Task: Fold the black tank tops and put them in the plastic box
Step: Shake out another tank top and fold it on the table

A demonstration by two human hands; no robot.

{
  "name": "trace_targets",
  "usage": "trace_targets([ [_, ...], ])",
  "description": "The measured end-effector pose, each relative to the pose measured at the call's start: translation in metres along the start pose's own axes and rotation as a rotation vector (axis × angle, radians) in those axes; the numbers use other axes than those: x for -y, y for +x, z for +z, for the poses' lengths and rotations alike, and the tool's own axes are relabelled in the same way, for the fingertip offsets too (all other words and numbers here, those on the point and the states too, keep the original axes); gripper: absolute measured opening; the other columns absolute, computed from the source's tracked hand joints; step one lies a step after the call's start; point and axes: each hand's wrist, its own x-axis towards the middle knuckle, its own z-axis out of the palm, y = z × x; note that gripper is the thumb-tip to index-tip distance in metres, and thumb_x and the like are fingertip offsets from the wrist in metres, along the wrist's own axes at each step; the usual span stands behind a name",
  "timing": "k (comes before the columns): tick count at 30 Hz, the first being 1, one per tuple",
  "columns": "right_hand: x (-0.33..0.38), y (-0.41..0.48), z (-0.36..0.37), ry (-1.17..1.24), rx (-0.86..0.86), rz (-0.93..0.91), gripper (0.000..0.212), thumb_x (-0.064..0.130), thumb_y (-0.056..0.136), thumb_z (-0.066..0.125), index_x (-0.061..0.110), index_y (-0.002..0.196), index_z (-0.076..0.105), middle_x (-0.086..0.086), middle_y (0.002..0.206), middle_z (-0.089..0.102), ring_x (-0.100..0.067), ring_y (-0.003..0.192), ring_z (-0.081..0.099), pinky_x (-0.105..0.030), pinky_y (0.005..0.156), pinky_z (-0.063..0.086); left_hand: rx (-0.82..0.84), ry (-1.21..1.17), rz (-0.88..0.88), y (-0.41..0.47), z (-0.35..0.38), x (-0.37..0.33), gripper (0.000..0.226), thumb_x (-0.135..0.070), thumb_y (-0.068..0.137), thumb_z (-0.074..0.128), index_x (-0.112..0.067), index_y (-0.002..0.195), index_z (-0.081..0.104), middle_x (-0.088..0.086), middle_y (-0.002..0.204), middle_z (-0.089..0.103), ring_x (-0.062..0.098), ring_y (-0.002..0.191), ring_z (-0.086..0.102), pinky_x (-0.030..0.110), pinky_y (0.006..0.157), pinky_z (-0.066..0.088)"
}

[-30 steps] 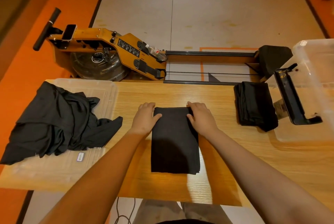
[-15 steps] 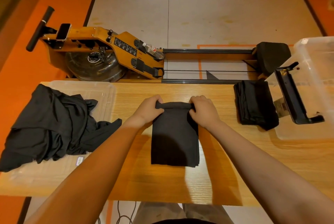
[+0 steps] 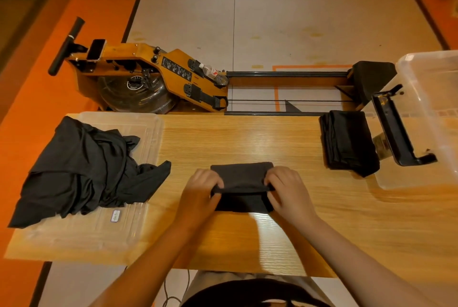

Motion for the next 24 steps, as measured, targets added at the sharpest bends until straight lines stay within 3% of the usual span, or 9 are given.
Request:
trace_targets([
  [3, 0.005, -0.018, 0.011, -0.017, 0.034, -0.002, 0.03, 0.007, 0.065, 0.075, 0.017, 0.089, 0.059, 0.001, 0.1, 0.059, -0.016, 0.099, 0.051, -0.026, 0.09, 0.036, 0.044, -0.002, -0.091, -0.022, 0.013, 0.004, 0.028, 0.005, 0.075, 0.066, -0.021, 0.082, 0.061, -0.012, 0.094, 0.053, 0.006, 0.094, 0.046, 0.018, 0.078, 0.04],
  [9, 0.006, -0.028, 0.026, -0.089, 0.111, 0.029, 0.028, 0.013, 0.067, 0.077, 0.019, 0.091, 0.064, 0.002, 0.105, 0.062, -0.017, 0.101, 0.058, -0.03, 0.089, 0.046, 0.072, 0.022, -0.111, -0.029, 0.02, 0.011, 0.028, 0.003, 0.072, 0.069, -0.021, 0.083, 0.061, -0.008, 0.096, 0.055, 0.005, 0.097, 0.045, 0.019, 0.08, 0.043],
  [14, 0.002, -0.035, 0.027, -0.146, 0.115, 0.001, 0.018, 0.028, 0.08, 0.063, 0.019, 0.095, 0.067, 0.001, 0.112, 0.063, -0.017, 0.11, 0.054, -0.029, 0.101, 0.032, 0.157, 0.096, -0.037, -0.036, 0.017, 0.019, 0.01, -0.025, 0.082, 0.064, -0.023, 0.091, 0.062, -0.006, 0.104, 0.058, 0.009, 0.102, 0.049, 0.027, 0.085, 0.045],
  [16, 0.005, -0.036, 0.022, -0.128, 0.068, 0.006, 0.022, 0.035, 0.085, 0.055, 0.019, 0.091, 0.068, 0.001, 0.111, 0.064, -0.017, 0.11, 0.053, -0.03, 0.101, 0.03, 0.127, 0.144, 0.004, -0.035, 0.012, 0.018, 0.019, -0.038, 0.084, 0.052, -0.024, 0.09, 0.063, -0.006, 0.101, 0.06, 0.011, 0.099, 0.053, 0.027, 0.085, 0.041],
  [18, 0.012, -0.026, 0.017, -0.09, -0.033, 0.018, 0.026, 0.034, 0.089, 0.049, 0.017, 0.091, 0.068, -0.001, 0.112, 0.063, -0.017, 0.112, 0.05, -0.032, 0.102, 0.029, 0.014, 0.156, 0.009, -0.027, 0.009, 0.012, 0.024, -0.036, 0.088, 0.045, -0.023, 0.094, 0.064, -0.004, 0.103, 0.062, 0.013, 0.099, 0.054, 0.03, 0.087, 0.041],
  [21, 0.028, 0.008, 0.021, -0.07, -0.113, 0.015, 0.033, 0.028, 0.092, 0.042, 0.013, 0.109, 0.067, -0.005, 0.124, 0.06, -0.021, 0.122, 0.045, -0.037, 0.107, 0.027, -0.101, 0.192, -0.011, -0.002, 0.019, -0.002, 0.034, -0.027, 0.092, 0.041, -0.013, 0.114, 0.064, 0.006, 0.122, 0.061, 0.02, 0.115, 0.051, 0.039, 0.097, 0.042],
  [24, 0.034, 0.031, 0.043, -0.119, 0.051, 0.056, 0.046, 0.031, 0.094, 0.036, 0.011, 0.13, 0.058, -0.006, 0.139, 0.053, -0.022, 0.134, 0.036, -0.04, 0.112, 0.022, 0.025, 0.276, -0.019, 0.015, 0.041, -0.01, 0.048, -0.025, 0.091, 0.04, -0.006, 0.134, 0.052, 0.01, 0.141, 0.051, 0.026, 0.132, 0.045, 0.042, 0.11, 0.035],
])
